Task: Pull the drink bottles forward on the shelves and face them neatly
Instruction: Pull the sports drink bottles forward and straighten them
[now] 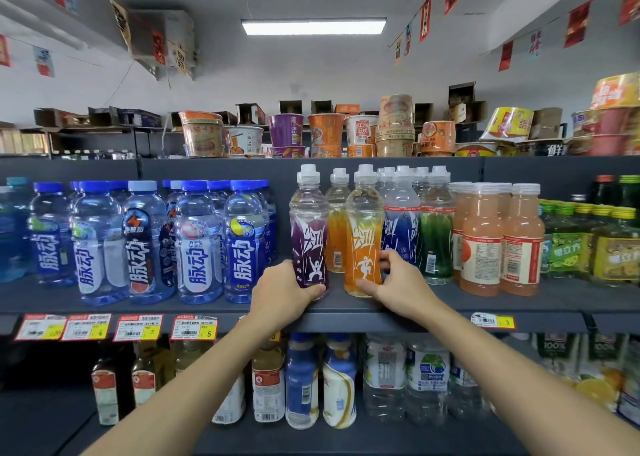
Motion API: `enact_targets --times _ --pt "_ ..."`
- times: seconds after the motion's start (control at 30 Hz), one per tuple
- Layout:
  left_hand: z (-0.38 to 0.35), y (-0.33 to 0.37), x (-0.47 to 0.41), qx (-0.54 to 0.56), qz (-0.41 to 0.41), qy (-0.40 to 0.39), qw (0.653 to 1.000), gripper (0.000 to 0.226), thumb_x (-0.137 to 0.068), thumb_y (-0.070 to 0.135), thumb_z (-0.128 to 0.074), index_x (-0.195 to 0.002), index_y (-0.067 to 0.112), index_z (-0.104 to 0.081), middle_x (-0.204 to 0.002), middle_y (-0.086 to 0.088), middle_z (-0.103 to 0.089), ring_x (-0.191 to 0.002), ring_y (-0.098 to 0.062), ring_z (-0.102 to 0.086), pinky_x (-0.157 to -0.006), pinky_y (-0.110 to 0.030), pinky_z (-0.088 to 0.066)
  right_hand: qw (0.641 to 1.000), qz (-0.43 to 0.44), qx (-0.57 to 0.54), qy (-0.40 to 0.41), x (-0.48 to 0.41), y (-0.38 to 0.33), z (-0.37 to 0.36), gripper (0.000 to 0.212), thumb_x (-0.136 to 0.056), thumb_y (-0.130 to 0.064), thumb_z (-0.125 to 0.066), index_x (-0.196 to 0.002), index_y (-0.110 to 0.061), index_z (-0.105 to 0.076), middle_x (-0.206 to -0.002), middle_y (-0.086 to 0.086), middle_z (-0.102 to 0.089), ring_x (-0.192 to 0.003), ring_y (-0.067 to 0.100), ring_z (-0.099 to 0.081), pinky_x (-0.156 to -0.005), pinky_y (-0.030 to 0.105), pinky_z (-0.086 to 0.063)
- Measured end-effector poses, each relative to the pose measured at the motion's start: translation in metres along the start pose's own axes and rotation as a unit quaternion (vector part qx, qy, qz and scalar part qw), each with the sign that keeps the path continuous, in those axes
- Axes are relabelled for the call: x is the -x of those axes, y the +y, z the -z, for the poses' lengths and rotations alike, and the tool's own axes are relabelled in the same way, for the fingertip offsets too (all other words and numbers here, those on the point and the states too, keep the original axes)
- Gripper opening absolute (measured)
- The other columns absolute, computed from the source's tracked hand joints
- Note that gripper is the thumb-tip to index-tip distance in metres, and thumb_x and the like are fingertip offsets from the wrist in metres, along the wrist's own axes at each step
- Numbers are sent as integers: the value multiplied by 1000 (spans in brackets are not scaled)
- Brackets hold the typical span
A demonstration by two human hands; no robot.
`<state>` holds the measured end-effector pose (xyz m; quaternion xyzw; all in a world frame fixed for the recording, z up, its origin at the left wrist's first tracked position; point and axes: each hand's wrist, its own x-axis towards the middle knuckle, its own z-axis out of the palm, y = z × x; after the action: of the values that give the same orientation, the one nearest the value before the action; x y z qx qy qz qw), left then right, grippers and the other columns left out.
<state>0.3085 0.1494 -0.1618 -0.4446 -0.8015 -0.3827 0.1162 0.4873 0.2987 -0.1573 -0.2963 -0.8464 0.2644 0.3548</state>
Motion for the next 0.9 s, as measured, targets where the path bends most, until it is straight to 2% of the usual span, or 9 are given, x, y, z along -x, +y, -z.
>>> enact_targets --times 0.07,0.2,0.37,0.5,0.7,0.77,0.83,0.9 --pt "1 0 1 -15 5 1 1000 57 -72 64 -74 -111 24 -60 -107 3 -70 -98 -20 -65 -80 -38 -55 1000 -7 3 16 -2 -5 -3 82 -70 -56 -84 -133 -20 -47 -118 -8 -63 -98 8 -60 -81 20 -43" --pt "-1 6 3 -30 7 20 999 60 -71 67 -69 -110 24 -54 -107 2 -65 -99 -21 -63 -80 -41 -54 998 -9 13 56 -3 -8 -10 74 -73 -50 -85 -129 -15 -51 -121 -1 -67 -106 14 -64 -85 22 -45" --pt "-3 5 4 -31 9 39 999 60 -74 68 -70 -111 22 -57 -107 2 -65 -99 -20 -63 -76 -39 -54 998 -8 17 51 -3 -2 -5 73 -74 -49 -84 -131 -14 -55 -123 1 -66 -111 16 -61 -100 37 -49" --pt "0 -3 2 -6 -10 29 1000 56 -75 62 -75 -109 21 -59 -106 2 -69 -97 -18 -64 -78 -38 -55 999 13 14 33 -2 4 4 71 -76 -47 -84 -132 -16 -55 -115 -6 -65 -100 8 -59 -88 23 -44" --pt "14 -17 -3 39 -38 -43 998 59 -74 57 -80 -117 22 -59 -112 6 -70 -94 -8 -61 -77 -23 -47 998 34 27 -41 -1 15 21 87 -66 -48 -90 -137 -20 -48 -113 -16 -55 -107 6 -58 -83 17 -39" --pt "16 -19 -3 43 -47 -68 996 64 -72 58 -81 -119 24 -55 -115 8 -67 -97 -8 -61 -80 -23 -46 997 37 33 -55 -1 16 21 89 -64 -50 -91 -136 -24 -46 -115 -17 -57 -103 3 -58 -82 16 -40" --pt "15 -19 -3 37 -50 -85 994 71 -66 58 -85 -119 26 -51 -115 9 -65 -101 -10 -61 -85 -28 -49 996 32 35 -75 -1 16 18 91 -63 -55 -90 -137 -25 -46 -121 -15 -62 -103 3 -61 -89 20 -47" --pt "14 -18 -3 36 -46 -83 995 70 -65 56 -87 -116 27 -48 -113 8 -65 -100 -11 -61 -85 -29 -50 995 29 39 -85 -2 16 16 94 -63 -56 -89 -140 -22 -47 -126 -9 -66 -109 9 -64 -99 32 -50"
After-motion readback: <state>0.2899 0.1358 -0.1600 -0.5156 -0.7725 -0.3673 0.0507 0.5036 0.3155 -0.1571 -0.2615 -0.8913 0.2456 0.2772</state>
